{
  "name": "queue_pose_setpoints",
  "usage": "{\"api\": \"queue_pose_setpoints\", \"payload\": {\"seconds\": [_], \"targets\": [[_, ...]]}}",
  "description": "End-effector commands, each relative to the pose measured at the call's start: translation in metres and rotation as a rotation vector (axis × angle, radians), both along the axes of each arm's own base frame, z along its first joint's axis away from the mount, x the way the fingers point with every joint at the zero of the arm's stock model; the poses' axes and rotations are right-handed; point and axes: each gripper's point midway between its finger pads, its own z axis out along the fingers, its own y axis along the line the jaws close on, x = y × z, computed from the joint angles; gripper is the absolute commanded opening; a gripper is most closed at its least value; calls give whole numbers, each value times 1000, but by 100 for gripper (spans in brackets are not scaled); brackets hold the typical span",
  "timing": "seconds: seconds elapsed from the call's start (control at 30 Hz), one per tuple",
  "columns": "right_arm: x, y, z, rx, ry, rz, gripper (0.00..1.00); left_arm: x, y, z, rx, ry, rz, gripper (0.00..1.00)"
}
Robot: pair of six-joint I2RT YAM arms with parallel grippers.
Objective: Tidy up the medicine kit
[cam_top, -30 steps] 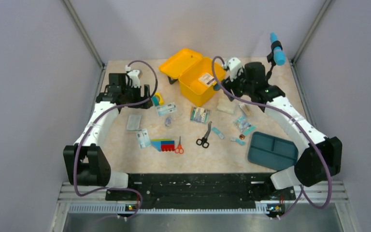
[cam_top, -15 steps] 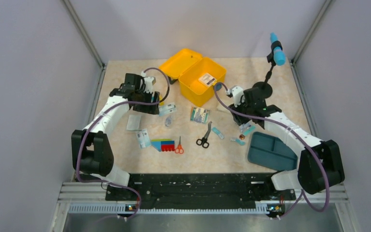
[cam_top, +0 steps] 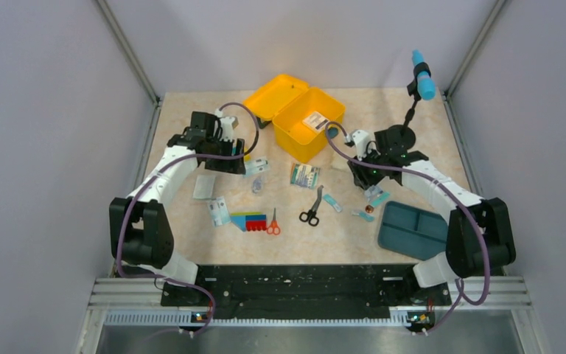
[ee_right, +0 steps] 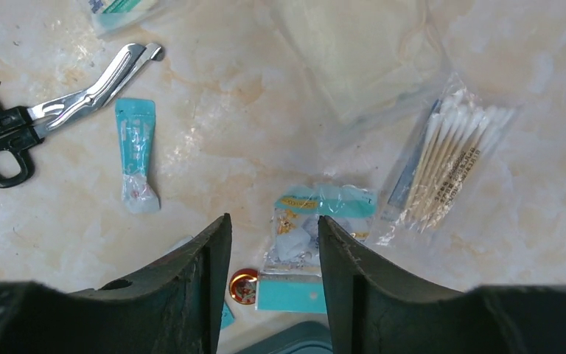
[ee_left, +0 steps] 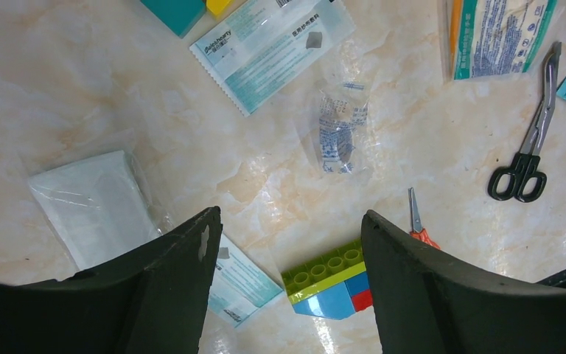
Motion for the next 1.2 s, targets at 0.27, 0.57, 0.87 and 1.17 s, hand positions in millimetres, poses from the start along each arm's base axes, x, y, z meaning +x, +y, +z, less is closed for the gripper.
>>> {"api": "queue_pose_setpoints", "payload": {"seconds": [0.27,0.57,0.87,1.17], "targets": [[31,73,23,84,-123,281,41,15,-7,23,-43,-72,-7,75],[62,111,0,-27,-216,342,39,11,-1,34,-28,-99,6,75],[82,82,6,-189,-352,395,37,9,4,35,-12,-114,7,75],[98,55,-31,-280,-283,431,34,17,4,40,-11,-128,4,75]]}}
